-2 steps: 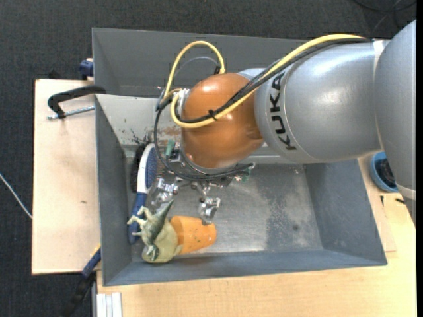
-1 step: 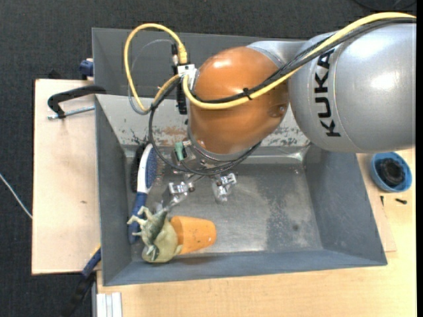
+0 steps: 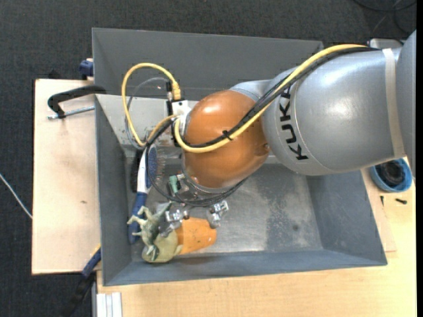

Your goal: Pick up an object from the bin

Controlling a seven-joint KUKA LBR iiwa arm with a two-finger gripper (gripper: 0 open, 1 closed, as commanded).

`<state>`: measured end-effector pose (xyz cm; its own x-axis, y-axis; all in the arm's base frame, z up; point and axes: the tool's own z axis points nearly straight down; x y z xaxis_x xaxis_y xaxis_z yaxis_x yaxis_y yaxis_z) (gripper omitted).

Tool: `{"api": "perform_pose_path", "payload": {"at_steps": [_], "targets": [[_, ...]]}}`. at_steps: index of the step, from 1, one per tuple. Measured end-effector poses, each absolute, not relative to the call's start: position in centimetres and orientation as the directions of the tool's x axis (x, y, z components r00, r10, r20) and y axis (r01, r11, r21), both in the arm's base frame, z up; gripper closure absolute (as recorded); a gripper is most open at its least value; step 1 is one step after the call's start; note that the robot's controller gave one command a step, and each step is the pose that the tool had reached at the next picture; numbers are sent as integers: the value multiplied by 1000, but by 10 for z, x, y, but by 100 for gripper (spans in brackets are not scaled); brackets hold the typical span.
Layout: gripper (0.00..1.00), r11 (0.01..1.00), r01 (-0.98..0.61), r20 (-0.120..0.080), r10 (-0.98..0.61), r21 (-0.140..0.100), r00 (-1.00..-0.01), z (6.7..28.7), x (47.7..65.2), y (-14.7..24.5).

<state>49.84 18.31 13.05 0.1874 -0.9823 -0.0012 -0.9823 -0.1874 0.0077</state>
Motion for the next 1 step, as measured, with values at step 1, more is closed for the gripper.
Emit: {"api": "perform_pose_path", "payload": {"at_steps": [1], "targets": [[0,-396,-918,-1,-918,1,396,109,509,178]]}}
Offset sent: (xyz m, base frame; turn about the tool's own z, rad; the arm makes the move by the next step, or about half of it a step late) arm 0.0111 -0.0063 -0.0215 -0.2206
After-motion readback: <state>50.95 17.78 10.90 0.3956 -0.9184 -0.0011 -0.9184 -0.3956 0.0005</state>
